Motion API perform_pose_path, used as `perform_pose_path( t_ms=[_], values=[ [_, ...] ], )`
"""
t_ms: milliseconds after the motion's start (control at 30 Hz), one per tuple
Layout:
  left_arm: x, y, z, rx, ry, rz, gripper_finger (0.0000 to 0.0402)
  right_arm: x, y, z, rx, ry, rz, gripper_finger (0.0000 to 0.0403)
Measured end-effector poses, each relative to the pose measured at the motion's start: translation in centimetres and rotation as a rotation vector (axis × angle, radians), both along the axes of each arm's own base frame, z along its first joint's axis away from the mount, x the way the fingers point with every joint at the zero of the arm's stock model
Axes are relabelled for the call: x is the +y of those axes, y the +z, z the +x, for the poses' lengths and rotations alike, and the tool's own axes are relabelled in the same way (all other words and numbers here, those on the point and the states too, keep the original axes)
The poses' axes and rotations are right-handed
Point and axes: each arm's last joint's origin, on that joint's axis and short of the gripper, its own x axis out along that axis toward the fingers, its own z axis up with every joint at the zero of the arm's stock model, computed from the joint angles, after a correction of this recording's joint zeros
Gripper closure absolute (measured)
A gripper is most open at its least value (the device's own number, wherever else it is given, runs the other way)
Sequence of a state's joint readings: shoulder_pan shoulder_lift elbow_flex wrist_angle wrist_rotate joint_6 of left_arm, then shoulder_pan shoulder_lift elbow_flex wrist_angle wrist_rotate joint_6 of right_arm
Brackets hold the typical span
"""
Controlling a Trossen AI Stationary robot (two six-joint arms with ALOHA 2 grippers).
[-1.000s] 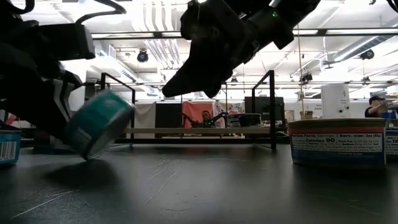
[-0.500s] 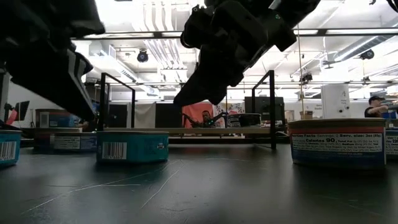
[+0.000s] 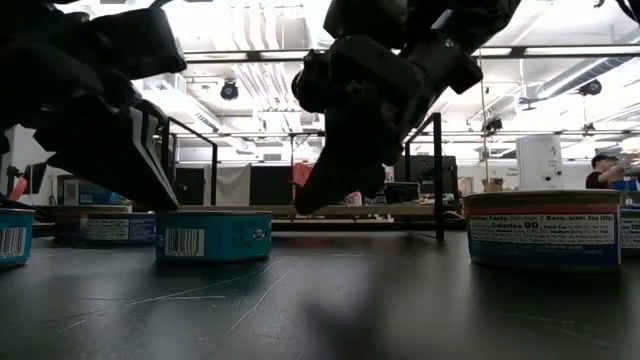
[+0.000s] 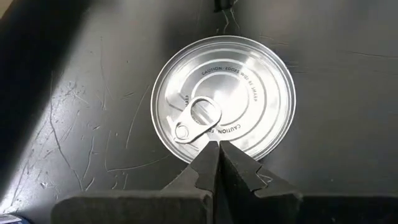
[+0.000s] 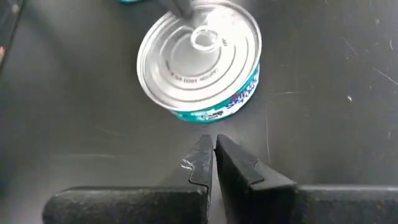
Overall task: Stack canned seafood by type on shelf
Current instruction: Put the green tuna can on the shelf
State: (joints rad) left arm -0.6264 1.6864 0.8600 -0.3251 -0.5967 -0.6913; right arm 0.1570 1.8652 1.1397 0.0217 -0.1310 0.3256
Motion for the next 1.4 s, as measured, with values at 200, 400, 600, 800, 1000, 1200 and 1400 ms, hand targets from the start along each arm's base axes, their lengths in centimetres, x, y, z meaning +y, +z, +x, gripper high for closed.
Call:
perform_pose_path(
  t_ms=[200,400,600,800,1000,1200,1400],
  values=[
    [-0.1,-0.2,-0.1,0.001,0.016,-0.025,0.0401,0.0,0.2,0.1,-0.002,-0.063,0.066,0.0370],
    [-0.3,-0.2,-0.3,0.003,0.009,-0.025,0.0401,0.0,0.3,0.1,0.018,-0.129,0.132,0.0285],
    [-0.5,-0.2,-0.5,0.002,0.003,-0.013,0.0401,0.1,0.8,0.6,-0.040,-0.160,0.188,0.0195],
    [-0.5,-0.3,-0.5,0.002,0.004,-0.015,0.0402,0.1,1.1,0.9,-0.073,-0.174,0.214,0.0141],
    [-0.6,-0.3,-0.6,-0.003,0.012,-0.018,0.0401,0.0,1.0,0.9,-0.081,-0.198,0.199,0.0107],
    [-0.8,-0.3,-0.8,-0.008,0.013,-0.022,0.0401,0.1,0.4,1.2,-0.082,-0.199,0.198,0.0085],
    [-1.0,-0.4,-0.9,-0.030,0.024,-0.013,0.0401,0.2,-1.9,2.2,-0.058,-0.209,0.207,0.0078]
  ],
)
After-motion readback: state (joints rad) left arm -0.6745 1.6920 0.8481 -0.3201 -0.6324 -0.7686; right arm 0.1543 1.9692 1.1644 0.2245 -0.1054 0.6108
